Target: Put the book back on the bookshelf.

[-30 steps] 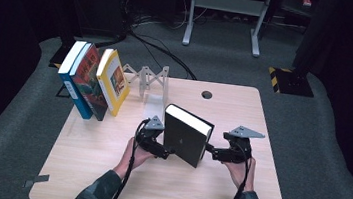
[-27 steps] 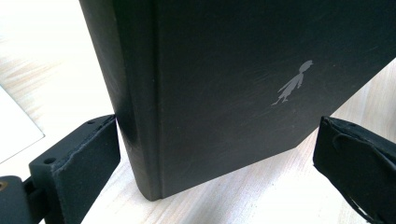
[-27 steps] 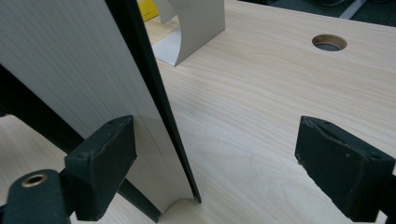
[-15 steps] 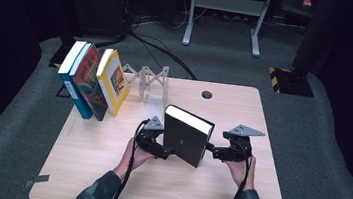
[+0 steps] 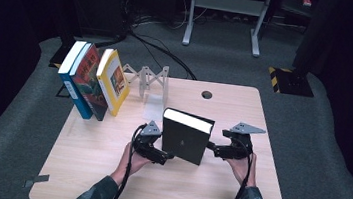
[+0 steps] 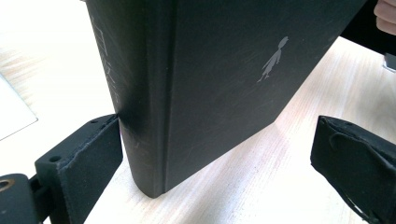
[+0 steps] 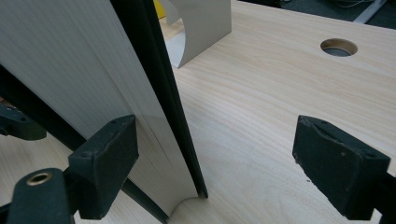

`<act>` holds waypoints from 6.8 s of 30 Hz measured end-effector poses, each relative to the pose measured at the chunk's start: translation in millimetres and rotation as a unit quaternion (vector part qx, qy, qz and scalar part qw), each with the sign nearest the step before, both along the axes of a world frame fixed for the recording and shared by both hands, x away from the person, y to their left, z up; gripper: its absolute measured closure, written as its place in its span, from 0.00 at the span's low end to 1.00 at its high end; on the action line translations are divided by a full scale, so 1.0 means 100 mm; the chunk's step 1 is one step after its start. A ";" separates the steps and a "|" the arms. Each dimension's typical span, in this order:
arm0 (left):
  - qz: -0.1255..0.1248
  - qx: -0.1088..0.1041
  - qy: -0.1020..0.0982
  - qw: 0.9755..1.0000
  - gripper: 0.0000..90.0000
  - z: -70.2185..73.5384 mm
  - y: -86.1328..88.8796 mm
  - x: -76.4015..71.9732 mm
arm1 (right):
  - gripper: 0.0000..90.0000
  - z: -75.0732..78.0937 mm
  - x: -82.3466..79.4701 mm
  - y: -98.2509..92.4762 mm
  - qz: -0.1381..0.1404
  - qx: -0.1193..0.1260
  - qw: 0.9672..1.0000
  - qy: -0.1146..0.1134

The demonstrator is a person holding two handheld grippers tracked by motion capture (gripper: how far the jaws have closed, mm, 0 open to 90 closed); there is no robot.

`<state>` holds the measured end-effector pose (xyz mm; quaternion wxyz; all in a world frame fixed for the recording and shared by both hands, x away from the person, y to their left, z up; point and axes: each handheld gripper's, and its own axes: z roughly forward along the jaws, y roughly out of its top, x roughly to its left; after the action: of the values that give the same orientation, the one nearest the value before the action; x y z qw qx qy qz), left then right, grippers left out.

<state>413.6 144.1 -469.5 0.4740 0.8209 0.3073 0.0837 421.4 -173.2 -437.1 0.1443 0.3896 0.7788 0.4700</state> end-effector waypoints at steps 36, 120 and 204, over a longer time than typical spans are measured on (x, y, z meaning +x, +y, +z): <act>0.071 -0.007 0.002 0.997 0.11 0.00 -0.09 -0.03 | 0.15 0.00 0.04 0.04 -0.043 0.001 0.999 0.004; 0.047 -0.013 -0.124 0.991 0.59 0.76 0.17 -0.09 | 0.11 -0.83 -0.07 -0.72 -0.197 -0.054 0.976 0.070; 0.198 0.039 -0.060 0.978 0.60 1.35 0.82 0.26 | 0.16 -0.90 -0.11 -0.75 -0.223 -0.059 0.971 0.059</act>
<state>439.7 225.8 -334.3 0.4334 0.7549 0.4313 0.2373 410.2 -247.7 -527.4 0.2217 0.5712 0.7061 0.3549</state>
